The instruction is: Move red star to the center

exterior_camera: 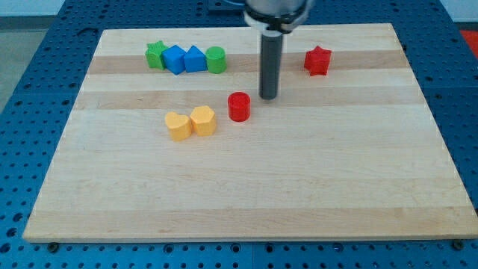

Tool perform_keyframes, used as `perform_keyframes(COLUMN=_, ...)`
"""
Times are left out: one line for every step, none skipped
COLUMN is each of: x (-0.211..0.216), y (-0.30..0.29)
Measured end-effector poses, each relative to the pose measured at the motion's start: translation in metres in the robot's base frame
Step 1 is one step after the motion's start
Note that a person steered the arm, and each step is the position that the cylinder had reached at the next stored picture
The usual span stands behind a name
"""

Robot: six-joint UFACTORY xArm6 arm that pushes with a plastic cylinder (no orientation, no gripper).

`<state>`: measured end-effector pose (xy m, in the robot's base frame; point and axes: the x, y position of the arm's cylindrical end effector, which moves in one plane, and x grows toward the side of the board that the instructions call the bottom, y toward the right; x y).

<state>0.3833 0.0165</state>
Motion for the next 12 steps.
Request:
perform_keyframes(x=0.026, y=-0.022)
perform_keyframes(x=0.038, y=-0.028)
perform_keyframes(x=0.038, y=-0.017)
perform_keyframes(x=0.037, y=0.041)
perform_keyframes(x=0.022, y=0.121)
perform_keyframes(x=-0.012, y=0.193)
perform_keyframes(x=-0.068, y=0.221)
perform_keyframes(x=-0.115, y=0.206)
perform_keyframes(x=-0.12, y=0.145)
perform_keyframes(x=-0.084, y=0.104)
perform_keyframes(x=-0.039, y=0.086)
perform_keyframes(x=-0.01, y=0.075)
